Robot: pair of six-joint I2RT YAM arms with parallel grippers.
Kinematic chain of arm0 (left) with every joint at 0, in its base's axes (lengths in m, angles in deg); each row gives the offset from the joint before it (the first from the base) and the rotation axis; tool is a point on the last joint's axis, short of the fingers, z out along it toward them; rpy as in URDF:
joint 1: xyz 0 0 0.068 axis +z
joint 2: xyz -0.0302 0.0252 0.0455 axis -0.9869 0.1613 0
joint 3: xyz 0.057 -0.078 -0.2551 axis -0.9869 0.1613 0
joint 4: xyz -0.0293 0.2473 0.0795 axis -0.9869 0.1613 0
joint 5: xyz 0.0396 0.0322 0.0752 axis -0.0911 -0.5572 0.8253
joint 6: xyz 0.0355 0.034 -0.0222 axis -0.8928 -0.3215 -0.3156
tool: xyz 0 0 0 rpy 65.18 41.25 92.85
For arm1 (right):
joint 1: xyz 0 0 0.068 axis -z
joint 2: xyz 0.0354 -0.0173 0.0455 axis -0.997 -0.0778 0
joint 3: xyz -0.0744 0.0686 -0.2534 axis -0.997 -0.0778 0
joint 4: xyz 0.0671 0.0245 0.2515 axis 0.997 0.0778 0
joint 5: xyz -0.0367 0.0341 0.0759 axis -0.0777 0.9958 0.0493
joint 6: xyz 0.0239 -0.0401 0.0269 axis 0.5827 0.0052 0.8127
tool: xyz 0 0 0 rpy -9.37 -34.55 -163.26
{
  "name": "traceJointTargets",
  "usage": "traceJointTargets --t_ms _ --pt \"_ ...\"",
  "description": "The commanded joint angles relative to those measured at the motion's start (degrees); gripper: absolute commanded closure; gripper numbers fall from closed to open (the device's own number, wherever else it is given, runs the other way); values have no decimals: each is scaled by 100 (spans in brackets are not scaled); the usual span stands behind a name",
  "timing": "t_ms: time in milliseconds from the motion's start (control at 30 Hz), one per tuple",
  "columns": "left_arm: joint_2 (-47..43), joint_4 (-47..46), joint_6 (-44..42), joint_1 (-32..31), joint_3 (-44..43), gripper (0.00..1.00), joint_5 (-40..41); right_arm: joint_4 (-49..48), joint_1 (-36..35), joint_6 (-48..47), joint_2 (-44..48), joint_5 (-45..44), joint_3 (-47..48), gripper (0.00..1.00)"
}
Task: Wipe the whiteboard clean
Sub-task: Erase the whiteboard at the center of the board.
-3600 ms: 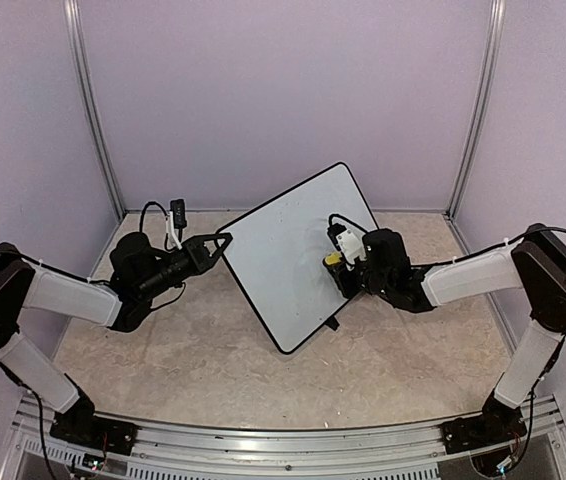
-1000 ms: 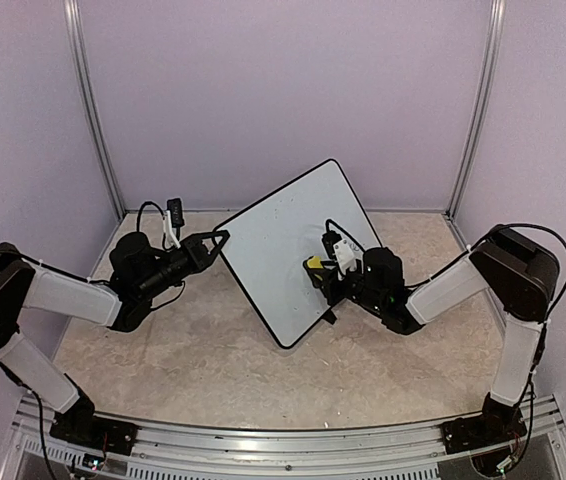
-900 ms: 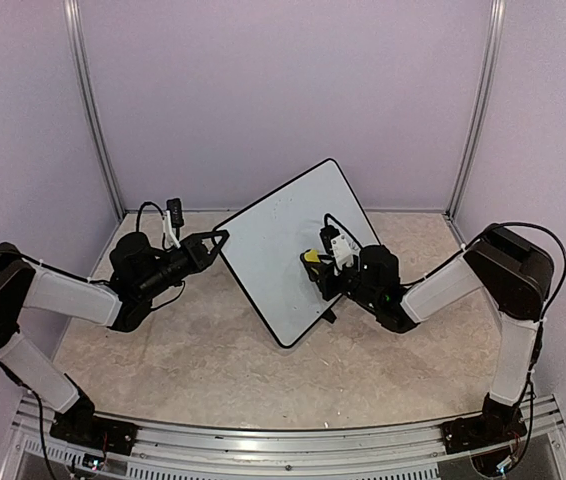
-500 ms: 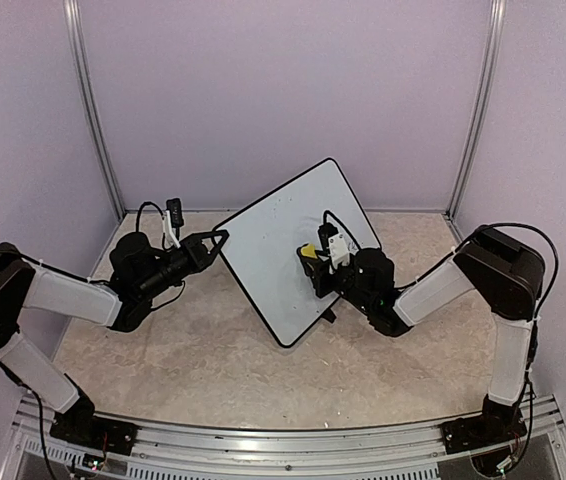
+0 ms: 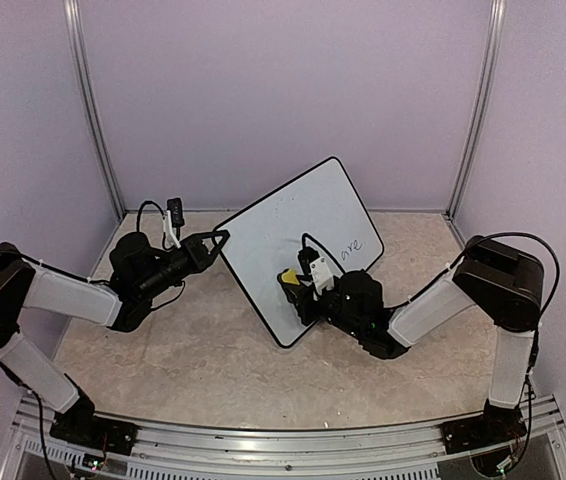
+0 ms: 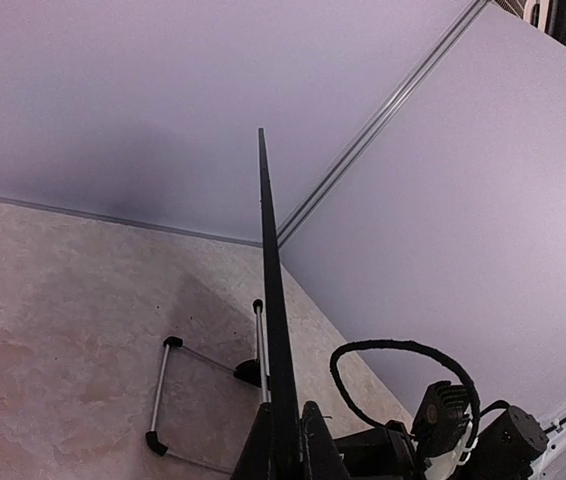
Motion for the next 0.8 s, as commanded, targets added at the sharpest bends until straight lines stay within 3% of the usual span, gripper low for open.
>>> traceJointTargets --t_ms 0,300,767 --pt "-113 -521 -13 -190 -14 100 -865 544 -6 134 -35 -248 -209 100" --pt "-161 -490 -35 -190 -12 100 -834 631 214 126 50 -503 -271 100" --pt "-150 -488 -48 -181 -12 100 -844 819 1163 371 -184 218 112 100"
